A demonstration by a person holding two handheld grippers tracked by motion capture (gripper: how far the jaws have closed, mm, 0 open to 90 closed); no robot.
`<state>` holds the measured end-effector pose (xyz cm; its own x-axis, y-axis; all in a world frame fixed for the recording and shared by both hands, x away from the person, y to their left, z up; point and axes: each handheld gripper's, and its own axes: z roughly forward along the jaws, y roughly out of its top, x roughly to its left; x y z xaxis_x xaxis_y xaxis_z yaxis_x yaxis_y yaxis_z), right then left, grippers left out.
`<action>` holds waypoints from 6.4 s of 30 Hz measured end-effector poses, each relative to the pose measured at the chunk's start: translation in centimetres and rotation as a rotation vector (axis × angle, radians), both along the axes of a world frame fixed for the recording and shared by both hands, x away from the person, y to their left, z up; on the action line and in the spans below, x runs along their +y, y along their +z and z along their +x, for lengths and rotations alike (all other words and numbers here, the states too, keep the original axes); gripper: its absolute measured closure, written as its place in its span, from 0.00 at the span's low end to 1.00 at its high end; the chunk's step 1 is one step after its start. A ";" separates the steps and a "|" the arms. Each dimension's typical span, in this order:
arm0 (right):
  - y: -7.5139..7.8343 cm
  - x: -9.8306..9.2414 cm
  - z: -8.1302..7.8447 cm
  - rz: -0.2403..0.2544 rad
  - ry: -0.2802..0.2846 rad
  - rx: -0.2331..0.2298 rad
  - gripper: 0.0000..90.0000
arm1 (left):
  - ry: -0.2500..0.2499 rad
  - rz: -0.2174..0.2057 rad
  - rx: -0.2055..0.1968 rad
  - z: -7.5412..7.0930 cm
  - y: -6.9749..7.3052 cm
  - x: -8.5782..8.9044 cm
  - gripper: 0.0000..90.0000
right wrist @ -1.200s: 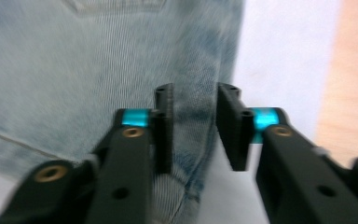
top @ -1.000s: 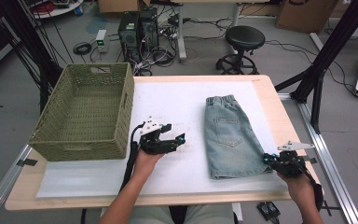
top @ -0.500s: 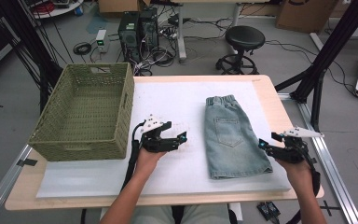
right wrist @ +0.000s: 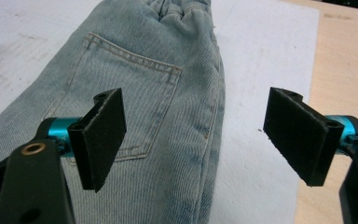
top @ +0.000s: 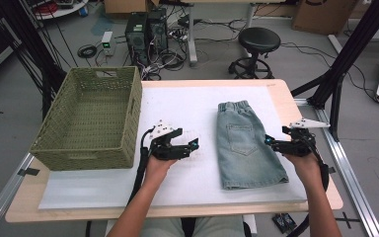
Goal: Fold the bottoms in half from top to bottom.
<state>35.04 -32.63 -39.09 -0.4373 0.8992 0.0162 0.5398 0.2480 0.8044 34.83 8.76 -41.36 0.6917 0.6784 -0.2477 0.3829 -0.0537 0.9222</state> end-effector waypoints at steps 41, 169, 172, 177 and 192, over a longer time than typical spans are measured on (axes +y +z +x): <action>-4.9 -0.9 1.9 -0.020 -0.017 0.237 0.76 | -0.093 0.234 0.264 2.7 -3.9 -12.1 0.72; -0.3 15.7 -1.1 0.076 0.303 -0.014 0.37 | -0.124 0.085 0.084 11.0 1.6 -0.4 0.72; -0.5 17.0 -1.1 0.079 0.324 -0.004 0.46 | -0.135 0.080 0.076 10.9 1.7 -0.3 0.72; -0.8 19.0 -1.0 0.091 0.368 0.007 0.57 | -0.140 0.074 0.075 10.6 1.8 -0.1 0.71; -3.1 25.4 0.8 0.001 0.423 0.081 0.69 | -0.207 0.073 0.049 9.9 2.1 0.1 0.70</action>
